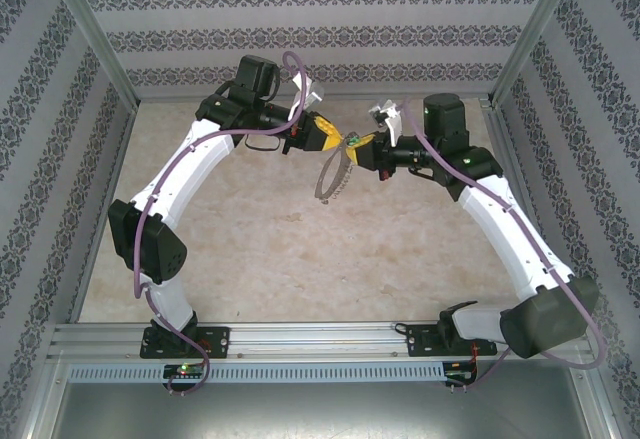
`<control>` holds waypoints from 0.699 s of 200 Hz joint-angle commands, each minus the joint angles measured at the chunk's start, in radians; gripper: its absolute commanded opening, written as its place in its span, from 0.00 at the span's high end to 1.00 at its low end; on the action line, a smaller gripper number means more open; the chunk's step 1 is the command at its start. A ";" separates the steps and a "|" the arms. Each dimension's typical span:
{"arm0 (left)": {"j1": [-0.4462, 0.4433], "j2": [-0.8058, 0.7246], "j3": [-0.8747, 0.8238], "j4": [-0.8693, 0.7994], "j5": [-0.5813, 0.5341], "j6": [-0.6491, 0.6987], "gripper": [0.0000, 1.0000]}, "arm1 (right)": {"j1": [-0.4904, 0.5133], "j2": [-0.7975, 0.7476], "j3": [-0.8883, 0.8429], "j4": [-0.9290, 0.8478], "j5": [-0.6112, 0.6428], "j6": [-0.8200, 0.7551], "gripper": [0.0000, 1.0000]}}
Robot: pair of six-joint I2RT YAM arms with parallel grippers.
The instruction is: Put the keys on the keyring
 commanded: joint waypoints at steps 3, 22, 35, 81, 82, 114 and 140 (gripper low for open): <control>0.004 -0.014 -0.002 0.019 0.036 -0.001 1.00 | -0.013 -0.004 0.059 -0.006 -0.024 -0.018 1.00; 0.004 -0.014 -0.002 0.019 0.035 -0.001 1.00 | -0.009 0.004 0.074 -0.012 -0.044 -0.022 1.00; 0.003 -0.014 -0.002 0.019 0.036 -0.002 1.00 | -0.001 0.010 0.083 -0.015 -0.047 -0.024 1.00; 0.003 -0.013 -0.002 0.028 0.036 -0.010 1.00 | 0.034 0.044 0.141 -0.073 -0.037 -0.061 1.00; 0.003 -0.013 -0.002 0.028 0.035 -0.010 1.00 | 0.034 0.045 0.141 -0.076 -0.036 -0.062 1.00; 0.002 -0.011 -0.003 0.028 0.038 -0.011 1.00 | 0.053 0.074 0.178 -0.124 -0.008 -0.086 1.00; 0.002 -0.009 -0.002 0.027 0.035 -0.012 1.00 | 0.076 0.108 0.221 -0.188 0.015 -0.113 1.00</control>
